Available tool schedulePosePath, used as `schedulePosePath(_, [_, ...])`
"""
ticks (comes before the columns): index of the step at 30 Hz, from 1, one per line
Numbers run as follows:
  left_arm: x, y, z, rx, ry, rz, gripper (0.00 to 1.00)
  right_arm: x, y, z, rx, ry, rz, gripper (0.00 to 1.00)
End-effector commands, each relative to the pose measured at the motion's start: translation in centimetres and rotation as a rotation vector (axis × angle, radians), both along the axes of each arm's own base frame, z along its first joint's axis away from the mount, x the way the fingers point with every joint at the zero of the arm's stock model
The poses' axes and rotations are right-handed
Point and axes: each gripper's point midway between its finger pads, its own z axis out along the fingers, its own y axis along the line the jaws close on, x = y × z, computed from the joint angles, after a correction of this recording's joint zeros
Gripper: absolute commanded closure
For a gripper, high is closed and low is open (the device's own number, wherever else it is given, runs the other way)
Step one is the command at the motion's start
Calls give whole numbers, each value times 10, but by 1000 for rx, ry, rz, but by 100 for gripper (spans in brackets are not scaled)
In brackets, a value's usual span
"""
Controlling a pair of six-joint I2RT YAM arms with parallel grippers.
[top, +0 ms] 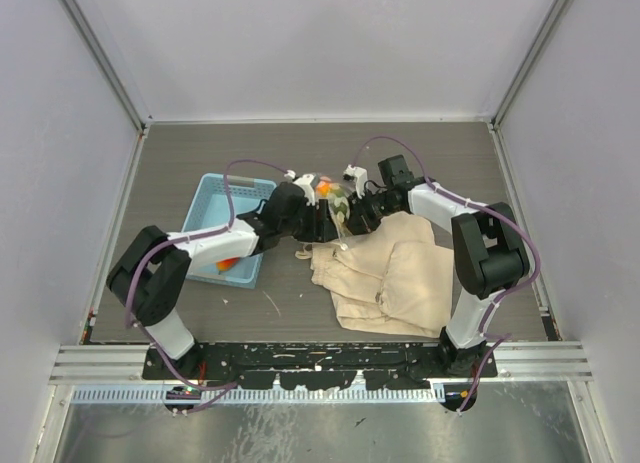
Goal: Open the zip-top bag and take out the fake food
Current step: Pick up the fake fruit from the zipper food storage bag.
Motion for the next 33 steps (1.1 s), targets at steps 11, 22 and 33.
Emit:
schedulePosePath(11, [-12, 29, 30, 61, -84, 21, 64, 18, -5, 30, 24, -114, -21, 87])
schedulePosePath(22, [-25, 49, 43, 73, -99, 51, 65, 15, -6, 44, 38, -166, -5, 87])
schedulePosePath(33, [-37, 66, 55, 85, -112, 71, 65, 15, -9, 53, 50, -195, -3, 87])
